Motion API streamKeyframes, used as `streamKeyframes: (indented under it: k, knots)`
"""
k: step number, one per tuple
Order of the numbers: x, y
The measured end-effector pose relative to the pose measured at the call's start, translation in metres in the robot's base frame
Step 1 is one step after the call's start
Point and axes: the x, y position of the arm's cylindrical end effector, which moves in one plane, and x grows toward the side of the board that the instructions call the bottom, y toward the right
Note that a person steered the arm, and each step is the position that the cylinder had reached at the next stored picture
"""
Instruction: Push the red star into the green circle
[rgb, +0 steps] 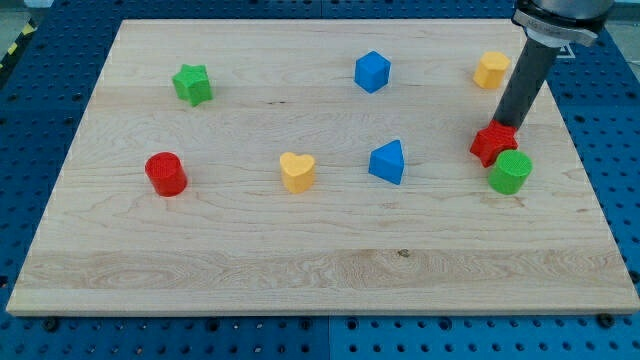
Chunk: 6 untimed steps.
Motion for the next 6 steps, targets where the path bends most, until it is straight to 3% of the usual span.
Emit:
streamKeyframes:
  k: [2, 3, 4, 6]
  knots:
    - [0.012, 0.003]
    - [-0.020, -0.004]
    - [-0.018, -0.043]
    - [0.032, -0.057]
